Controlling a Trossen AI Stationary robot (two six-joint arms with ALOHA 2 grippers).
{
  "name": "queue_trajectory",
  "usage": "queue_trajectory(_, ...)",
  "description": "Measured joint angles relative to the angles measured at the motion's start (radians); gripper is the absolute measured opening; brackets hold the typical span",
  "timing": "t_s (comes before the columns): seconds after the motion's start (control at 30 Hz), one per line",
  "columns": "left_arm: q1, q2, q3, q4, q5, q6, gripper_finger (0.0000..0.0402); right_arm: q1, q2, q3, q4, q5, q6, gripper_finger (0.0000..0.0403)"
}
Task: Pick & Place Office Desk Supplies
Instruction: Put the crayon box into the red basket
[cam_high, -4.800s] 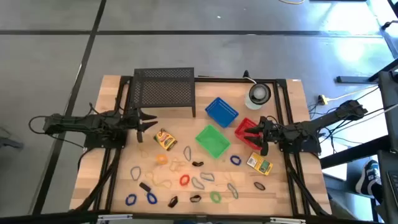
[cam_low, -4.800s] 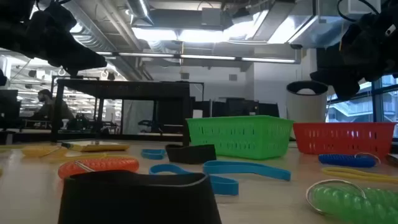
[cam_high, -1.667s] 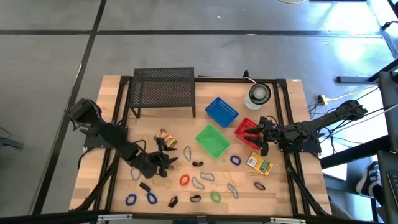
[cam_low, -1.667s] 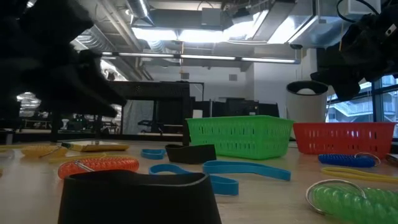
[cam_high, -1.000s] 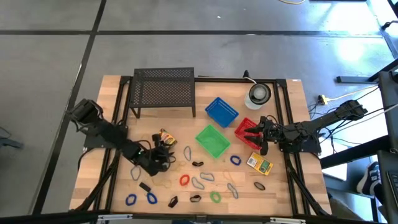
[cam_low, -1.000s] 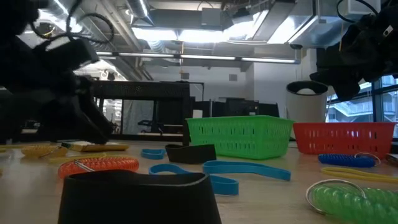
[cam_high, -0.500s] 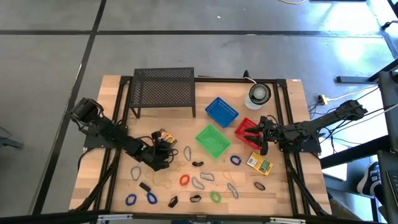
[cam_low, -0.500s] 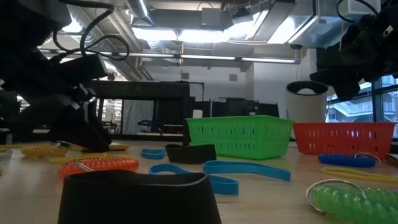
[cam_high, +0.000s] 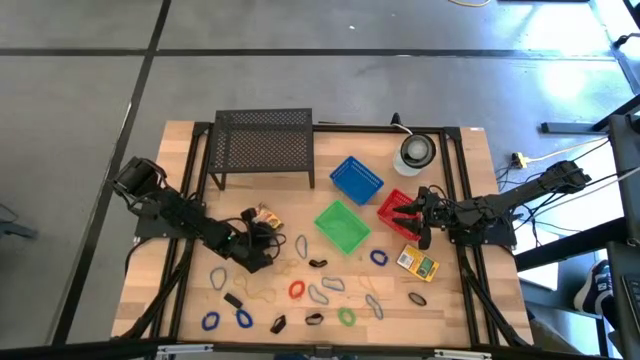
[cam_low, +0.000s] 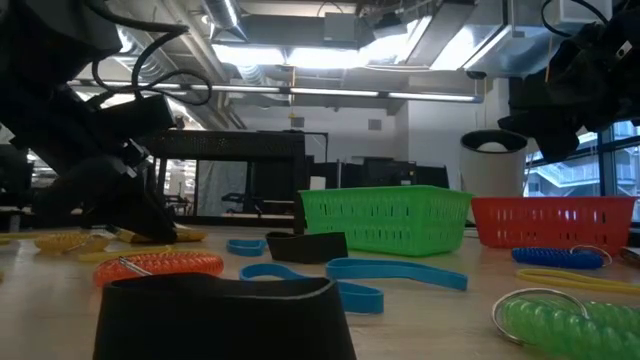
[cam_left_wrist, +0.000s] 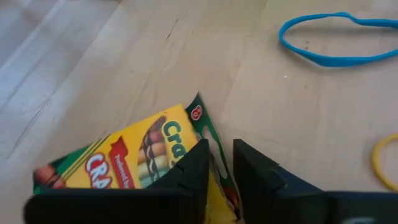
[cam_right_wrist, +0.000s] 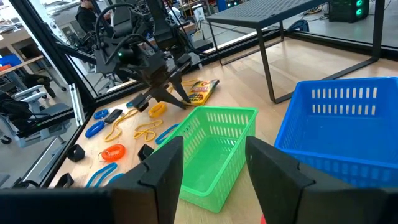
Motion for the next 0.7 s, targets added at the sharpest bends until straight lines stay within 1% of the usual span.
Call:
queue_trajectory(0.2, 0.0, 0.0, -0.001, -0.004, -0.016, -0.004, 0.0008, 0.0, 0.0, 0.0, 0.0, 0.0, 0.0, 0.0174)
queue_trajectory(0.3, -0.01, 0.002, 0.012, -0.01, -0.019, 0.012, 0.0004, 0.0, 0.0, 0.0, 0.0, 0.0, 0.006, 0.0174)
queue_trajectory(0.4, -0.022, 0.003, 0.06, -0.009, 0.005, 0.078, 0.0002, 0.0, 0.0, 0.0, 0.001, 0.0, 0.005, 0.0174)
queue_trajectory(0.5, -0.033, 0.003, 0.127, -0.009, 0.0, 0.156, 0.0002, 0.0, 0.0, 0.0, 0.0, 0.0, 0.025, 0.0174)
queue_trajectory(0.6, -0.041, 0.003, 0.207, -0.013, -0.021, 0.252, 0.0003, 0.0, 0.0, 0.0, 0.0, -0.002, 0.063, 0.0174)
queue_trajectory(0.7, -0.053, 0.003, 0.283, -0.015, -0.068, 0.372, 0.0002, 0.0, 0.0, 0.0, 0.001, -0.003, 0.08, 0.0174)
